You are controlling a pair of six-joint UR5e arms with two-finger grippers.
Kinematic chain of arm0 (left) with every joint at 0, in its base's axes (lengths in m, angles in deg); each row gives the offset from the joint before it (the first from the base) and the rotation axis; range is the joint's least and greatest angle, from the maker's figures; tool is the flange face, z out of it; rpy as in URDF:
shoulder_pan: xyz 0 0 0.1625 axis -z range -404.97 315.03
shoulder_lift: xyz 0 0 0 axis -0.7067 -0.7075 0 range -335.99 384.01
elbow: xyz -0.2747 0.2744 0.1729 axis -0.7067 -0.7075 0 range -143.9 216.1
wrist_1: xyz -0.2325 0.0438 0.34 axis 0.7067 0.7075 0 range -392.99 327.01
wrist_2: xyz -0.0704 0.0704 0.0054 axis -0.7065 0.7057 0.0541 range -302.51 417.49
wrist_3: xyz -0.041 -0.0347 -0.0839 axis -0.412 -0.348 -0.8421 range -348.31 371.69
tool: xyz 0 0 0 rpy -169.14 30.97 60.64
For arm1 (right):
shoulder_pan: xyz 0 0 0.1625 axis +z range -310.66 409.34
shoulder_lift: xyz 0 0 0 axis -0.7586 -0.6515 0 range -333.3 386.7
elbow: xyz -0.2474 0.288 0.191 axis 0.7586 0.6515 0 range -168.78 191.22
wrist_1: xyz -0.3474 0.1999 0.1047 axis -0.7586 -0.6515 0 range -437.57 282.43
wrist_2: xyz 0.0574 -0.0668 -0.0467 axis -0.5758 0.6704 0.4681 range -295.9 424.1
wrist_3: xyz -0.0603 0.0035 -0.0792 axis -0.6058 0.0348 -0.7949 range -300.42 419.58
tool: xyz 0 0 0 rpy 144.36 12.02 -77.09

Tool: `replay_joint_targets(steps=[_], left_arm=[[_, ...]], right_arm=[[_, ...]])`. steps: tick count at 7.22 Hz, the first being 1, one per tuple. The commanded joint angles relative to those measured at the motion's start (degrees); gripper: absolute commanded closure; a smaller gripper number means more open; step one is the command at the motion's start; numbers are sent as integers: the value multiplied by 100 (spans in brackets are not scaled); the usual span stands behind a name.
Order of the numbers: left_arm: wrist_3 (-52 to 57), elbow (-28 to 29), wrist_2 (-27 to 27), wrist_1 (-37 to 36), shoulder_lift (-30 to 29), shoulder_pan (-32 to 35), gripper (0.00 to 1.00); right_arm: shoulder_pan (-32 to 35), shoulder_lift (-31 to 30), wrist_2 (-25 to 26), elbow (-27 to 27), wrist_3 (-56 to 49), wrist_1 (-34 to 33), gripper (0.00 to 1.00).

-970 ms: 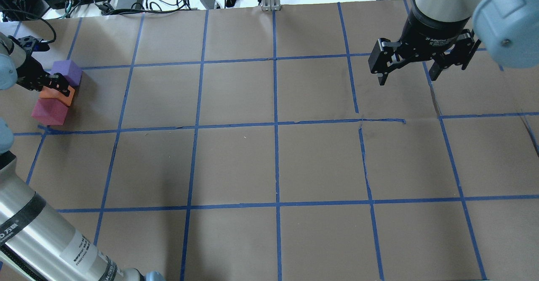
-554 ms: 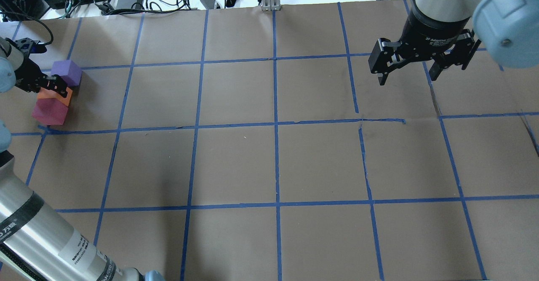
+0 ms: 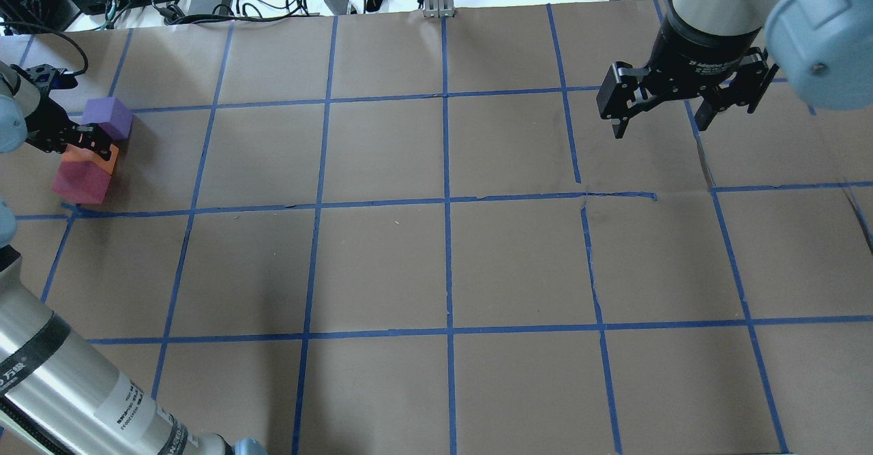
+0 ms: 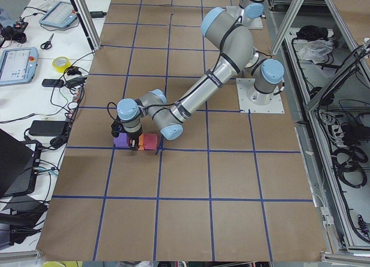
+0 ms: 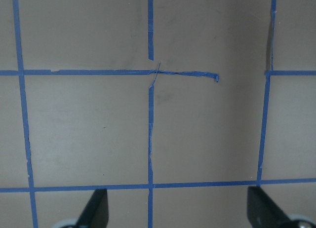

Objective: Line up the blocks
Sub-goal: 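Lower the orange cube between the purple and pink cubes with the left gripper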

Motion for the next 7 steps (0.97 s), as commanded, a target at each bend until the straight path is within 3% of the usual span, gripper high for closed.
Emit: replay_joint_targets(steps=[1, 7], left_arm=[[-14, 39, -1, -9, -40, 0, 100], [-128, 22, -19, -141, -49, 36, 100]], right_arm=[[0, 1, -2, 0, 0, 0, 0], [9, -7, -2, 0, 0, 0, 0]])
